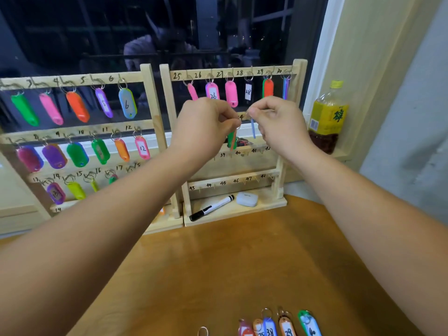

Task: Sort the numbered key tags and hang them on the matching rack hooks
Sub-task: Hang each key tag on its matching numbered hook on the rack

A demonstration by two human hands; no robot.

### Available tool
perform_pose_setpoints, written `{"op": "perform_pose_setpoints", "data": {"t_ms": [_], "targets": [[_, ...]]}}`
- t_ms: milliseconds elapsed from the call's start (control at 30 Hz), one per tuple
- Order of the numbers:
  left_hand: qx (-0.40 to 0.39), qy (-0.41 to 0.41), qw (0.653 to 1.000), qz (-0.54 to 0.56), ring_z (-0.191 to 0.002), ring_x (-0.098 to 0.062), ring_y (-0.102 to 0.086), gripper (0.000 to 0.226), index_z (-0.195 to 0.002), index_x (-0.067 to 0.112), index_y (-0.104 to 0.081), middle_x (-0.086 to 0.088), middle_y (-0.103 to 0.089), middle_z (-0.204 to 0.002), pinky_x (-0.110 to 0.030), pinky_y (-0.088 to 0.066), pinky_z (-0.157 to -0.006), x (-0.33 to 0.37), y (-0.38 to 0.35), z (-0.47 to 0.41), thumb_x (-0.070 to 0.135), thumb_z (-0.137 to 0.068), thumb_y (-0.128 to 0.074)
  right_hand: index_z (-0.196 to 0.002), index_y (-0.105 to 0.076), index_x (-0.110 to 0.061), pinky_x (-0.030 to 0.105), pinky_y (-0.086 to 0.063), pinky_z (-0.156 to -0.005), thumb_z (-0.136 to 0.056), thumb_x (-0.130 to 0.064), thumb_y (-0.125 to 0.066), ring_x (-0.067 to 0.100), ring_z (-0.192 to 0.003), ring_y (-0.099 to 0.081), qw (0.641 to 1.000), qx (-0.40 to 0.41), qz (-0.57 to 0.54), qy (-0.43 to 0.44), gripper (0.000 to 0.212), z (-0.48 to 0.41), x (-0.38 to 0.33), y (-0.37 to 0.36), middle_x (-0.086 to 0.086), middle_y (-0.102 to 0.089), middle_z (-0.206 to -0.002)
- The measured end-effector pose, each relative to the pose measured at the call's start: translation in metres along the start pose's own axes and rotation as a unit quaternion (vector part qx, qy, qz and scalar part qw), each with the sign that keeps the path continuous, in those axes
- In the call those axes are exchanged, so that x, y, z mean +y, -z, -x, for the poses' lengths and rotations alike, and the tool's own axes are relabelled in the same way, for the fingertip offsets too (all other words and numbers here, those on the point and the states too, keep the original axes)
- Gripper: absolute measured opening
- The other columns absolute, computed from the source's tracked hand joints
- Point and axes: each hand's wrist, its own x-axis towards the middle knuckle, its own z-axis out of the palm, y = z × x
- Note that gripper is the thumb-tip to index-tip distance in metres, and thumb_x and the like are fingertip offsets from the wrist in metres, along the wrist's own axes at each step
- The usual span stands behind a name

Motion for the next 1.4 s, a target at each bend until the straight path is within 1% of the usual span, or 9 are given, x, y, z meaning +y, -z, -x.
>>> {"op": "perform_pose_setpoints", "data": {"t_ms": [233,400,533,667,833,1033,1167,1300,1400], "targets": [[0.014,0.02,1.0,-0.002,-0.073,-0.013,-0.072,0.009,-0.094,0.027,-0.083,0.007,-0.076,-0.079,-0.038,-0.062,-0.075,0.023,-0.009,-0.025,0.034,-0.095,-0.077,-0.091,-0.077,-0.024,0.026,-0.04,-0.055,-0.103,-0.026,-0.067,0.006,-0.044,-0.049,0.999,0.003,-0.023,-0.042,0.015,0.0,-0.003,0.001,-0.014,-0.058,-0.05],[-0.017,0.019,0.999,-0.042,-0.08,-0.019,-0.071,0.011,-0.087,0.029,-0.082,0.005,-0.075,-0.08,-0.041,-0.061,-0.083,0.025,-0.02,-0.038,0.035,-0.094,-0.077,-0.093,-0.078,-0.023,0.029,-0.046,-0.058,-0.104,-0.025,-0.064,0.008,-0.047,-0.054,0.999,0.007,0.014,-0.03,0.017,0.004,-0.005,0.006,-0.01,-0.06,-0.051],[-0.019,0.02,0.998,-0.052,-0.09,-0.022,-0.068,0.014,-0.08,0.033,-0.077,0.007,-0.072,-0.077,-0.043,-0.063,-0.075,0.019,-0.027,-0.044,0.038,-0.094,-0.078,-0.094,-0.077,-0.025,0.032,-0.05,-0.066,-0.104,-0.027,-0.061,0.01,-0.049,-0.059,0.999,0.027,0.007,-0.034,0.018,0.011,-0.004,0.01,-0.005,-0.064,-0.053],[-0.021,0.019,0.998,-0.057,-0.096,-0.025,-0.067,0.012,-0.084,0.03,-0.078,0.006,-0.073,-0.082,-0.044,-0.063,-0.076,0.017,-0.028,-0.044,0.039,-0.091,-0.08,-0.093,-0.075,-0.028,0.03,-0.05,-0.066,-0.103,-0.027,-0.061,0.005,-0.047,-0.059,0.999,0.031,0.01,-0.033,0.017,0.03,-0.003,0.011,-0.005,-0.066,-0.056],[0.014,-0.016,0.998,-0.056,-0.086,-0.013,-0.068,0.011,-0.1,0.023,-0.078,0.011,-0.074,-0.086,-0.033,-0.058,-0.079,0.026,-0.013,-0.017,0.032,-0.094,-0.077,-0.093,-0.069,-0.029,0.038,-0.049,-0.056,-0.103,-0.027,-0.062,0.021,-0.053,-0.059,0.999,0.031,0.005,-0.02,0.013,0.074,0.0,0.007,0.008,-0.064,-0.059],[-0.034,-0.029,0.999,-0.029,-0.07,-0.001,-0.061,0.012,-0.103,0.031,-0.077,0.018,-0.07,-0.078,-0.022,-0.049,-0.07,0.018,0.01,0.082,0.029,-0.091,-0.079,-0.094,-0.068,-0.032,0.056,-0.056,-0.067,-0.103,-0.027,-0.066,0.035,-0.066,-0.061,0.996,-0.071,-0.023,-0.038,0.011,0.152,0.004,0.0,0.013,-0.06,-0.067],[-0.094,0.028,0.995,-0.004,-0.079,0.002,-0.065,0.01,-0.1,0.033,-0.078,0.022,-0.069,-0.08,-0.011,-0.047,-0.07,-0.006,0.015,0.153,0.03,-0.091,-0.081,-0.09,-0.071,-0.03,0.052,-0.054,-0.068,-0.101,-0.023,-0.069,0.031,-0.068,-0.062,0.991,-0.117,-0.026,-0.053,0.013,0.199,0.005,-0.011,0.008,-0.061,-0.069],[-0.155,0.053,0.987,0.0,-0.079,-0.001,-0.065,0.011,-0.098,0.033,-0.077,0.021,-0.07,-0.082,-0.01,-0.042,-0.069,-0.032,0.015,0.212,0.03,-0.089,-0.082,-0.089,-0.072,-0.03,0.034,-0.049,-0.064,-0.1,-0.023,-0.07,0.008,-0.064,-0.056,0.984,-0.169,-0.004,-0.053,0.013,0.238,0.004,-0.021,-0.006,-0.063,-0.072],[-0.195,0.08,0.977,0.027,-0.081,-0.001,-0.066,0.012,-0.097,0.033,-0.077,0.021,-0.072,-0.084,-0.007,-0.042,-0.071,-0.044,0.016,0.244,0.028,-0.088,-0.083,-0.089,-0.072,-0.03,0.021,-0.045,-0.062,-0.099,-0.023,-0.071,0.008,-0.07,-0.059,0.977,-0.208,0.028,-0.049,0.012,0.26,0.001,-0.027,-0.012,-0.064,-0.077]]}}
